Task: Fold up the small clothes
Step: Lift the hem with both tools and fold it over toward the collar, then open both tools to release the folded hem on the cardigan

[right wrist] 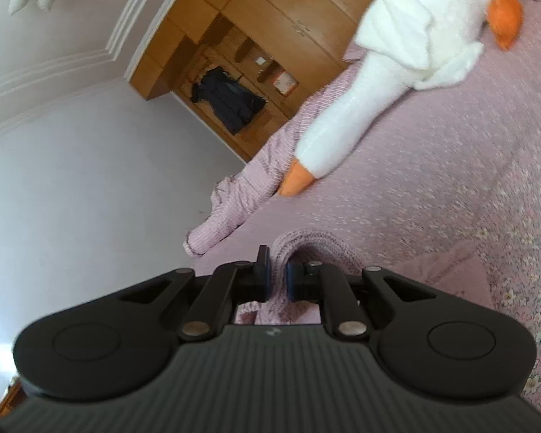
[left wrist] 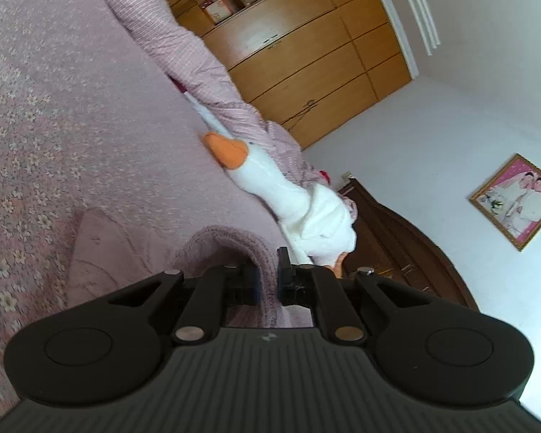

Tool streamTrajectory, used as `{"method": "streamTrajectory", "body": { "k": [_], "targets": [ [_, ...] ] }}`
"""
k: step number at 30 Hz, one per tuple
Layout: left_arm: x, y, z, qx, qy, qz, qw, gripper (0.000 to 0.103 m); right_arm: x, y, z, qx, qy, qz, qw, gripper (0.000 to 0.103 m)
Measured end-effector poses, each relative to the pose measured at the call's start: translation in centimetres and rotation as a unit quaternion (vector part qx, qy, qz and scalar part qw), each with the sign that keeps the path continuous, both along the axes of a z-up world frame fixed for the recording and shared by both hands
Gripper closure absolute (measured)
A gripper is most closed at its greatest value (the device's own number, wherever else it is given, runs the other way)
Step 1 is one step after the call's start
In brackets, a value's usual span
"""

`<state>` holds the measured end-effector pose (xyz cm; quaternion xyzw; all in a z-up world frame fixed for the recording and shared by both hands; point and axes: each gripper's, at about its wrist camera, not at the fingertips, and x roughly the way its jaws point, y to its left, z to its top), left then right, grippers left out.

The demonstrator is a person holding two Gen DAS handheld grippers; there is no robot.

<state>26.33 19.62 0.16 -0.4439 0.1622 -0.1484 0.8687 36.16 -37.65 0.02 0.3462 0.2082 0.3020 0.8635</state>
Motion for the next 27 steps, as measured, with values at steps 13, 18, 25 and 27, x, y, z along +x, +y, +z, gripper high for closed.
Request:
{"method": "streamTrajectory", "body": {
  "k": [13,18,25,27],
  "targets": [
    [3.7,0.4,-4.3,0.052,0.075,0.025,0.9955,0.093,0.3,-0.9,-4.7,-0.029,0.067,-0.047,0.996,0.042],
    [1.5,0.6,-4.1,0.051,0.064,0.041,0.9958,0.087,-1.3,-1.1,-3.9,-0.027,0.051,-0.047,0.997,0.024],
    [-2.5,-0.2,-2.6,0.111,0.054,0.068,0.9900,0.079,-3.3,0.1,-2.9,-0.066,0.043,-0.025,0.997,0.024],
    [-3.2,-1.2,-1.8,0.132,0.046,0.051,0.9889,0.079,-3.9,0.7,-2.4,-0.075,0.036,-0.013,0.996,0.024]
  ]
}}
